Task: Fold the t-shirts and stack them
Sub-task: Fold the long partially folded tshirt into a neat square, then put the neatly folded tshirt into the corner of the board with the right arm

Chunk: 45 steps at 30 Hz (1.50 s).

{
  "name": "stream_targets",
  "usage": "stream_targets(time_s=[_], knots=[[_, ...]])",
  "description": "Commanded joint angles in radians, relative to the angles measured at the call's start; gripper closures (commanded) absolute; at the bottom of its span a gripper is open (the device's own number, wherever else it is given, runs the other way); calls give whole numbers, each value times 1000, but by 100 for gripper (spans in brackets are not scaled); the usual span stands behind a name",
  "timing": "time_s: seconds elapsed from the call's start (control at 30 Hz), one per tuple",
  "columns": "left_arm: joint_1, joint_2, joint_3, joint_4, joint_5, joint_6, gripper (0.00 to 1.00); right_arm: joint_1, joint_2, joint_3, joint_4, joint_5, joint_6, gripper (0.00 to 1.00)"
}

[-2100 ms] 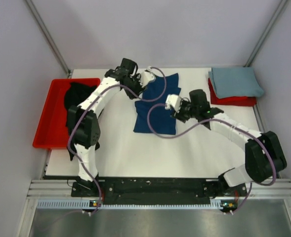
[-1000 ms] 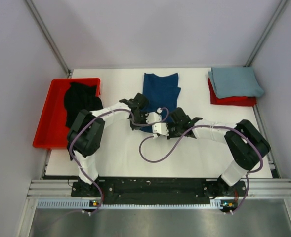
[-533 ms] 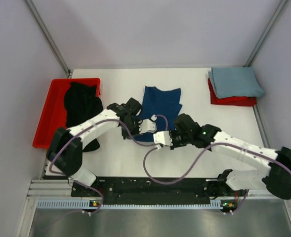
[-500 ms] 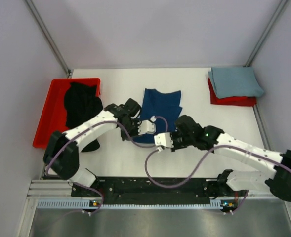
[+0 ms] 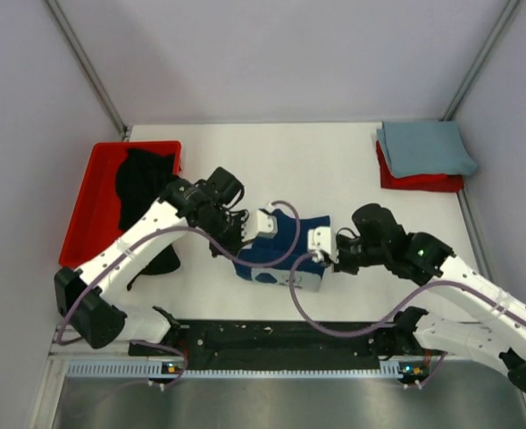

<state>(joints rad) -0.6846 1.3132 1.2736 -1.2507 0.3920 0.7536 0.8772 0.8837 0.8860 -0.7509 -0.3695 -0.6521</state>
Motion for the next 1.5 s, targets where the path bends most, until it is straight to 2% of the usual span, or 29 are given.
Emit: stream_targets(time_s=[0.0,0.17,0.4,0.6,0.73,0.83,0.87,0.97,1.07,1.13,1.2,1.27,1.33,1.37,1.47], knots=[[103,157,168,25,-35,-79,100,-206,52,30,85,-35,94,100],[178,421,398,20,-21,-88,100,-388,204,67,202,-13,152,100],[220,743,737,-19,-47,-99,100,-492,474,145,263,44,158,100],[260,925,875,-16,-85,-141,100,-538,679,226,346,41,183,100],[264,980,905,57,-81,-161,100,-557,791,297,349,95,197,100],[264,1000,897,148,-91,-186,92,-561,856,333,357,89,201,100],[264,1009,899,164,-100,-195,87,-561,874,347,364,104,207,96],[266,1034,896,229,-149,-249,70,-569,946,384,410,237,278,74],[275,1048,912,342,-267,-310,62,-598,1018,470,430,401,397,67],[290,1043,954,381,-307,-339,56,-618,1025,536,395,446,507,63],[304,1016,977,381,-295,-367,53,-629,979,544,363,397,603,59],[309,945,920,387,-254,-379,52,-629,919,510,345,299,688,54],[309,852,792,421,-194,-388,52,-627,864,447,340,190,759,47],[307,809,724,454,-152,-395,52,-627,839,412,343,138,797,35],[301,684,537,508,-32,-422,56,-627,804,319,369,55,900,27]])
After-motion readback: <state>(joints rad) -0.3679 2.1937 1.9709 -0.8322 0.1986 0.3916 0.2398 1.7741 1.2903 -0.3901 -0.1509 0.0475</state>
